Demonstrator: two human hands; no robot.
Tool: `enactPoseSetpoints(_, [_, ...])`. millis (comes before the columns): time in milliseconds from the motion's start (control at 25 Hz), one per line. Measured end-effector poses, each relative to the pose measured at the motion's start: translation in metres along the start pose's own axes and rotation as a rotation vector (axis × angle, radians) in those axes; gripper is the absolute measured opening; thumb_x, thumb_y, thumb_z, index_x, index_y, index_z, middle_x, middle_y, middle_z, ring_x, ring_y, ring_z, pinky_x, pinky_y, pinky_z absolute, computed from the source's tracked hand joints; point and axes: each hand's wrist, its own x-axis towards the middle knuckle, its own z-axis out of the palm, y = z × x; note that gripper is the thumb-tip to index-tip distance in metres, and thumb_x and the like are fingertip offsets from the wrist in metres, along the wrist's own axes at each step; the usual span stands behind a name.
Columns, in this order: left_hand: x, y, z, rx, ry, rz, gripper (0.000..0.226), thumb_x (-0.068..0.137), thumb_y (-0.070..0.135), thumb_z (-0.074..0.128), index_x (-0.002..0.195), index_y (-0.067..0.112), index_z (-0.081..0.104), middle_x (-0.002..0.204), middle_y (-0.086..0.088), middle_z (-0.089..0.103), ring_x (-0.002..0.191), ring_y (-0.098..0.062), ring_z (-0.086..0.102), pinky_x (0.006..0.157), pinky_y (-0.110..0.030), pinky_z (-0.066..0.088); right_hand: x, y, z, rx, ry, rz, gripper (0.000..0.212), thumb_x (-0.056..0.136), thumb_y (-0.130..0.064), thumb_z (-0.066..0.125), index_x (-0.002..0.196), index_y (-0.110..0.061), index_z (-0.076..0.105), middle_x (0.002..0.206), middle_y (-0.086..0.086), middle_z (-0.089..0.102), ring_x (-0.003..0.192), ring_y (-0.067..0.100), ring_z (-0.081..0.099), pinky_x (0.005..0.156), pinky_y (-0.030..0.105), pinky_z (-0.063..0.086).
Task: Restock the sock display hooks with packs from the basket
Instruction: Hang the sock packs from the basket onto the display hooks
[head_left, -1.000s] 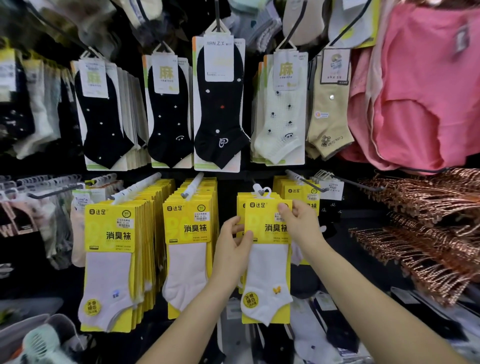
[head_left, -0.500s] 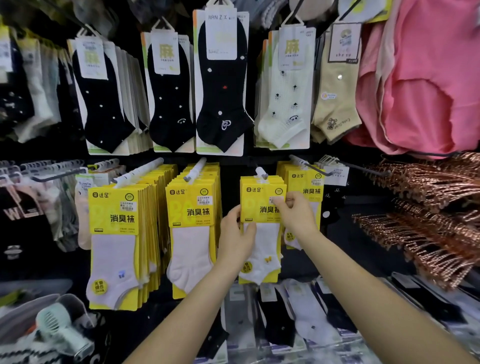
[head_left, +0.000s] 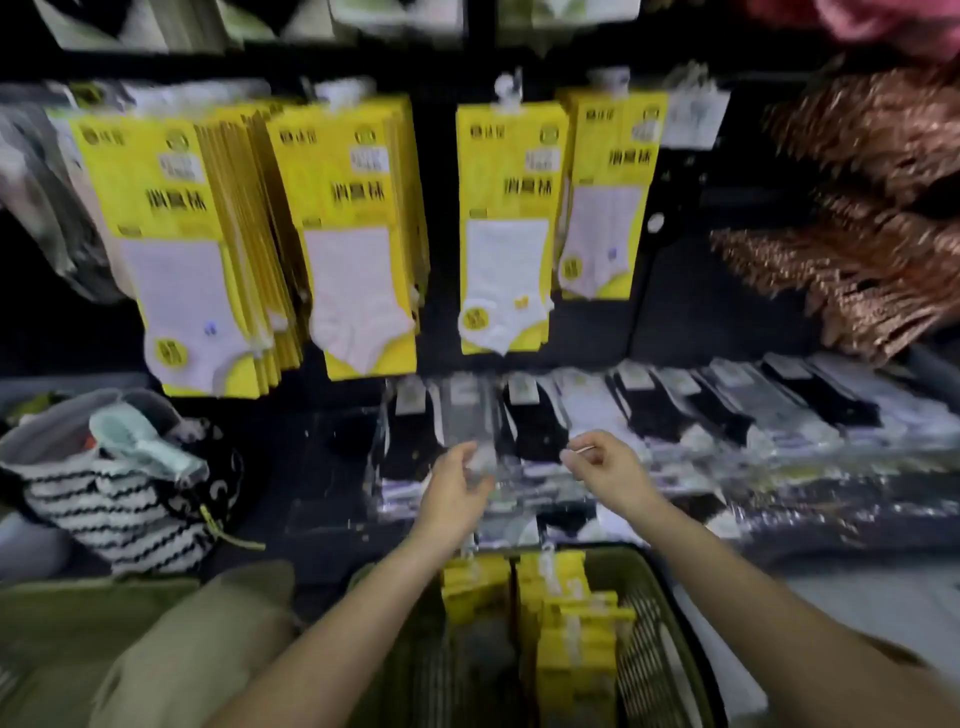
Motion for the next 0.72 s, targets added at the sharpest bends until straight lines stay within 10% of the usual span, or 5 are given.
enactPoseSetpoints(280, [-0.035, -0.115, 0.042, 0.102, -0.124, -0.268, 0.041, 0.085, 0.009, 0.065, 0.122, -0.003, 0.051, 0.118, -0.021, 0.057, 0.11, -0.033, 0.057, 0.095, -0.036, 0.046, -0.039, 0.081, 0.024, -0.325, -0.275, 0.134, 0.017, 0.091, -0.028, 0.06, 0.099, -0.014, 0.054, 0.079, 0.001, 0.056, 0.076, 0.02, 0.055, 0.059, 0.021, 0.041])
enactPoseSetpoints(720, [-0.046, -0.151, 0.061, 0.561, -0.236, -0.148, 0.049, 0.086, 0.012, 0.061, 0.13, 0.009, 0.042, 0.132, -0.012, 0.042, 0.12, -0.027, 0.047, 0.099, -0.031, 0.036, -0.046, 0.084, 0.028, -0.487, -0.367, 0.141, 0.032, 0.091, -0.034, 0.059, 0.115, -0.015, 0.051, 0.103, 0.006, 0.062, 0.088, 0.023, 0.061, 0.077, 0.032, 0.049])
